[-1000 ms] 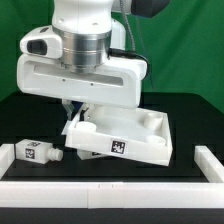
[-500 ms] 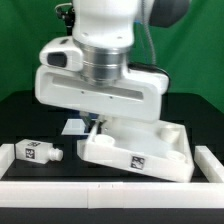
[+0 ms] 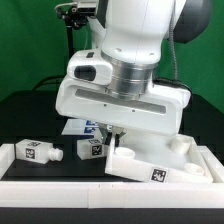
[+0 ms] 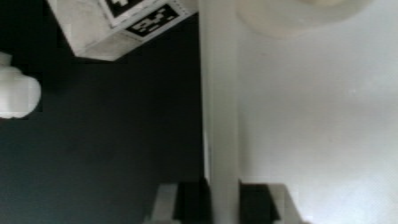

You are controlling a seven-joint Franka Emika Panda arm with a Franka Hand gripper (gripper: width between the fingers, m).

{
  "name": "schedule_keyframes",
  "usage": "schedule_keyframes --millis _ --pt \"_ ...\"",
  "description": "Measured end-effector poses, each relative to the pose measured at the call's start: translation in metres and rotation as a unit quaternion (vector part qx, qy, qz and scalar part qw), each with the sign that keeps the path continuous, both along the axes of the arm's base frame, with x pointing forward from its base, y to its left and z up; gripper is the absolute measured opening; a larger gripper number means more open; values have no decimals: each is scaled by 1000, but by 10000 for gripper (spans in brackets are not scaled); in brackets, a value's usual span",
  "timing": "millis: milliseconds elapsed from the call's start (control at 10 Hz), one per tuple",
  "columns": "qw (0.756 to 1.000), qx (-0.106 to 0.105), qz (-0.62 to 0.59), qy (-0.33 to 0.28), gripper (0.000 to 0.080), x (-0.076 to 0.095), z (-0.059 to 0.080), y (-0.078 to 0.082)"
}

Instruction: Assemble one leg

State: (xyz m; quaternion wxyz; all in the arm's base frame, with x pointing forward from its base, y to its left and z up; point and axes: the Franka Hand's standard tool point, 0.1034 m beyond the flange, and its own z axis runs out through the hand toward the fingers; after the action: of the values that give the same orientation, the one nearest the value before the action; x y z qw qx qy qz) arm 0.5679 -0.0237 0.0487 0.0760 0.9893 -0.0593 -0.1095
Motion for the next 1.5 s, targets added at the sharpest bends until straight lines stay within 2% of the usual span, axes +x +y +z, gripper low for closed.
schedule_keyframes --millis 600,800,1000,1200,1500 --pt "1000 2 14 -17 55 3 -7 4" --pt "1000 -7 18 -25 55 8 -11 5" --pt "999 -6 22 -31 58 11 -12 4" --pt "999 6 13 -44 58 11 -15 -2" --pt "997 12 22 -69 59 13 -19 -7"
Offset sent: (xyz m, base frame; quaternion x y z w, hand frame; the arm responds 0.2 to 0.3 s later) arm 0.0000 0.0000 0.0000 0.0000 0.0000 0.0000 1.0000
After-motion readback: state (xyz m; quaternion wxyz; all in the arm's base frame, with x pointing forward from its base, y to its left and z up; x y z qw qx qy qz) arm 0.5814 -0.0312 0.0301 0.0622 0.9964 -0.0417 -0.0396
